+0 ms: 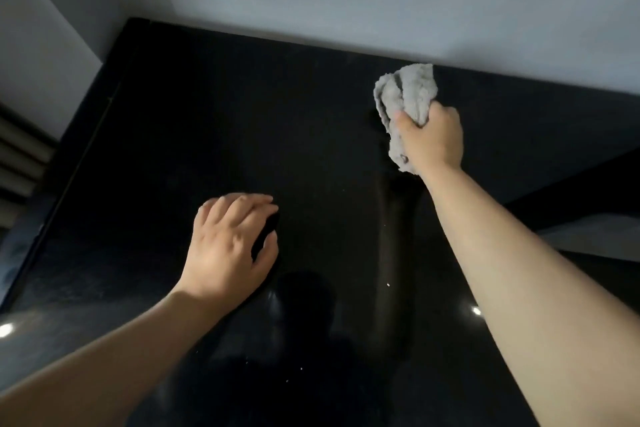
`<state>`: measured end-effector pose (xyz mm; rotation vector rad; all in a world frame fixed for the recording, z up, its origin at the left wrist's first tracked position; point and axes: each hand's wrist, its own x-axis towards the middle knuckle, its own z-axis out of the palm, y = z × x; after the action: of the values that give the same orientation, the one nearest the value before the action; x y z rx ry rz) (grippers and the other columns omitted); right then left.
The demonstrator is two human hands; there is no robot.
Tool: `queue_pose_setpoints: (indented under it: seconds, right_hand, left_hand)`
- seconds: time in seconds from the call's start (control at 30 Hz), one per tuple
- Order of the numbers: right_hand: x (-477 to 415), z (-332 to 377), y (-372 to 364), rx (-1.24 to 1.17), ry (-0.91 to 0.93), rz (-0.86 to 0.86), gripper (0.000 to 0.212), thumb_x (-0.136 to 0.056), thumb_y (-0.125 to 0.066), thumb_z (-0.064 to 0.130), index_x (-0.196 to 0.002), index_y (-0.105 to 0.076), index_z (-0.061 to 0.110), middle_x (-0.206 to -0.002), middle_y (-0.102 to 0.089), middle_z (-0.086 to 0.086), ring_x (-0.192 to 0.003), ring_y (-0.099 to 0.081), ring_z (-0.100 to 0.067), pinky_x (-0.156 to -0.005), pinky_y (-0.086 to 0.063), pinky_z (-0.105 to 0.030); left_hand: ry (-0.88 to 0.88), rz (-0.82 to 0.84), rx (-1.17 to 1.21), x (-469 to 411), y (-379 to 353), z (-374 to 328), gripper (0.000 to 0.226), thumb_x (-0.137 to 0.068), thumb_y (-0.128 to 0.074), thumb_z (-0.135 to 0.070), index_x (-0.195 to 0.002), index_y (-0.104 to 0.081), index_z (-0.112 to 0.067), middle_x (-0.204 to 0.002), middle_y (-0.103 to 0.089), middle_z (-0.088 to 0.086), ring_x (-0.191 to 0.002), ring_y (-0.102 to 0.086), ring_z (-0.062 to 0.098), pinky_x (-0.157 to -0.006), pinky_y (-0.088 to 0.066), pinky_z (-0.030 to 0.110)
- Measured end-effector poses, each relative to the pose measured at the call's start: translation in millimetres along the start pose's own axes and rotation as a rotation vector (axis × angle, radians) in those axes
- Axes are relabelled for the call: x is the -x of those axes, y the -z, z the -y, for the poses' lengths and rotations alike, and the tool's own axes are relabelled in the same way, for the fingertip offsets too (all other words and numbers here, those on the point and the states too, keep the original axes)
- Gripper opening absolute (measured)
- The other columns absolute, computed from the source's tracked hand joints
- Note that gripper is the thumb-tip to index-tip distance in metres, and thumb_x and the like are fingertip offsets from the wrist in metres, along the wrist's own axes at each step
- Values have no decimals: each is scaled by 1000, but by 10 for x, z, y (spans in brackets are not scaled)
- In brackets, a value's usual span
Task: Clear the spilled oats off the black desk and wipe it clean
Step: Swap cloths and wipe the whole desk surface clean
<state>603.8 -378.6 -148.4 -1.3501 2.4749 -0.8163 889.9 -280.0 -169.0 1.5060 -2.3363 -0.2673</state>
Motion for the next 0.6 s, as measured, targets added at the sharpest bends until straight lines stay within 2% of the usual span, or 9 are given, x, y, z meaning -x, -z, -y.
queue_pose_setpoints:
  seconds: [0.07, 0.17, 0.23, 0.3, 0.37, 0.4, 0.53, 0.6]
  right_hand:
    - [66, 101, -280, 204, 35, -33, 45, -89, -55, 53, -110, -62, 13, -117, -55, -8, -107, -52, -28, -81, -47, -40]
    - [618, 140, -370, 292, 288, -75, 37, -90, -57, 45, -107, -64, 13, -109, -58, -7, -96, -54, -26, -71, -39, -34]
    - [1038, 33, -233, 219, 413, 9, 29, -88, -60, 40, -101, -65, 14, -103, -58, -2, -87, -53, -21, -65, -37, -28]
    - [1454, -80, -16, 135, 466, 171, 22, -85, -64, 35, -93, -65, 15, -97, -58, 4, -81, -53, -13, -62, -38, -25]
    - [1746, -136, 237, -8, 396, 369, 15, -85, -66, 32, -82, -63, 18, -89, -56, 11, -77, -56, -7, -62, -44, -25]
    - [1779, -153, 343, -82, 332, 392, 13, -84, -66, 30, -80, -63, 19, -86, -57, 11, -76, -58, -6, -64, -48, -27]
    - [1204, -228, 483, -101, 121, 31, 14, -86, -64, 31, -83, -59, 18, -90, -56, 3, -83, -60, -19, -69, -51, -34]
    - [888, -239, 345, -38, 62, 17, 20, -88, -60, 34, -87, -61, 15, -98, -55, -1, -92, -59, -24, -72, -51, -36]
  left_hand:
    - [38, 16, 35, 204, 3, 6, 37, -85, -49, -33, -110, -68, -14, -119, -62, -4, -111, -55, 21, -99, -33, 36]
    - [52, 9, 51, 395, 6, 53, 37, -85, -48, -32, -111, -68, -13, -121, -61, -3, -112, -54, 21, -100, -34, 37]
    - [44, 9, 55, 446, 27, 90, 38, -85, -49, -31, -111, -68, -12, -121, -61, -3, -112, -54, 22, -100, -35, 37]
    - [27, 15, 58, 474, 45, 110, 38, -85, -48, -31, -112, -67, -12, -121, -61, -2, -112, -54, 22, -100, -35, 37]
    - [19, 17, 62, 517, 55, 122, 39, -85, -49, -32, -113, -67, -11, -122, -60, -2, -113, -54, 22, -101, -33, 36]
    - [17, 14, 67, 539, 50, 128, 39, -85, -49, -32, -114, -67, -11, -123, -59, -2, -114, -53, 21, -102, -32, 35]
    - [8, 8, 76, 601, 4, 140, 40, -86, -52, -31, -118, -64, -11, -128, -56, -1, -118, -49, 21, -107, -27, 34]
    - [8, 7, 80, 601, 2, 140, 40, -86, -52, -31, -119, -63, -11, -128, -56, -1, -119, -48, 21, -107, -27, 36]
